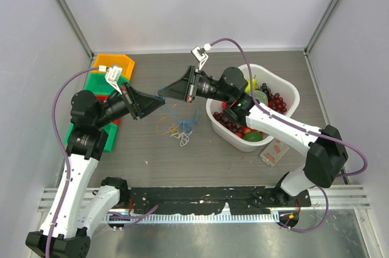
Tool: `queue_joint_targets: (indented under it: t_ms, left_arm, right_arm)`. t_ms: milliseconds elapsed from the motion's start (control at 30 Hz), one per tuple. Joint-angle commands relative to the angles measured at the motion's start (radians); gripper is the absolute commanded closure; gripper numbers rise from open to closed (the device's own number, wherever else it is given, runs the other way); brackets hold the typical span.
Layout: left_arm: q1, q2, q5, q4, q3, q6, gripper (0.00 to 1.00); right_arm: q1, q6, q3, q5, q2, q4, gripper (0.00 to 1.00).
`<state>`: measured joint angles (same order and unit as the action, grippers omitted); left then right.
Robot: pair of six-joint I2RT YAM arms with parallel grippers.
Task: Untangle the cables
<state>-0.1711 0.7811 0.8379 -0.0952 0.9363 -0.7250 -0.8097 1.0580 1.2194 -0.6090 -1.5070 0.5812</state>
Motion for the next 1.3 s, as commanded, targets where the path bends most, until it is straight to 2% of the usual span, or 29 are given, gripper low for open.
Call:
queue_joint_targets:
  t_ms: [0, 100, 167, 200, 233, 267, 333, 367, 433, 533, 633, 700, 733, 800, 1000, 1133, 1267]
  left_arm:
    - [-0.005, -0.022, 0.01, 0.008, 0.021, 0.027, 0.81]
    - [-0.004, -0.029, -0.02, -0.037, 0.022, 0.05, 0.99]
    - [-0.004, -0.037, -0.055, -0.063, 0.024, 0.058, 1.0]
    - [-0.004, -0.039, -0.083, -0.084, 0.032, 0.067, 1.0]
    - [-0.005, -0.039, -0.121, -0.119, 0.044, 0.078, 1.0]
    - [-0.004, -0.037, -0.164, -0.164, 0.062, 0.099, 1.0]
    - [-0.005, -0.02, -0.314, -0.324, 0.125, 0.16, 1.0]
    - [-0.004, -0.005, -0.386, -0.392, 0.154, 0.194, 1.0]
    - [-0.004, 0.05, -0.569, -0.551, 0.22, 0.237, 1.0]
    - [0.018, 0.163, -0.825, -0.665, 0.295, 0.233, 1.0]
    - [0.086, 0.283, -0.965, -0.673, 0.351, 0.13, 1.0]
    - [0.166, 0.37, -0.955, -0.632, 0.371, 0.049, 1.0]
    - [0.239, 0.418, -0.927, -0.609, 0.383, 0.003, 1.0]
    - [0.292, 0.516, -0.918, -0.551, 0.407, -0.049, 1.0]
    - [0.361, 0.803, -0.953, -0.417, 0.562, -0.007, 1.0]
    - [0.401, 0.879, -0.939, -0.454, 0.673, 0.016, 1.0]
    - [0.404, 0.816, -0.91, -0.44, 0.681, 0.015, 1.0]
  right_arm:
    - [-0.008, 0.02, 0.051, -0.032, -0.01, 0.083, 0.99]
    - [-0.008, 0.039, 0.063, -0.054, -0.027, 0.109, 0.99]
    - [-0.006, 0.039, 0.071, -0.066, -0.036, 0.106, 0.99]
    - [-0.006, 0.025, 0.071, -0.069, -0.039, 0.1, 0.94]
    - [-0.006, 0.013, 0.074, -0.071, -0.038, 0.057, 0.84]
    - [0.0, -0.036, 0.074, -0.058, -0.033, 0.028, 0.67]
    - [0.021, -0.154, 0.072, 0.003, 0.004, -0.145, 0.51]
    - [0.03, -0.194, 0.071, 0.044, 0.037, -0.269, 0.47]
    - [0.053, -0.338, 0.063, 0.178, 0.106, -0.454, 0.34]
    - [0.078, -0.488, 0.037, 0.429, 0.195, -0.633, 0.32]
    - [0.083, -0.544, -0.017, 0.547, 0.258, -0.713, 0.32]
    - [0.083, -0.562, -0.055, 0.583, 0.287, -0.725, 0.32]
    - [0.083, -0.567, -0.079, 0.588, 0.306, -0.727, 0.32]
    - [0.083, -0.576, -0.112, 0.585, 0.327, -0.73, 0.32]
    - [0.083, -0.596, -0.162, 0.577, 0.361, -0.727, 0.32]
    - [0.083, -0.618, -0.188, 0.581, 0.361, -0.716, 0.32]
    - [0.083, -0.65, -0.205, 0.595, 0.349, -0.702, 0.32]
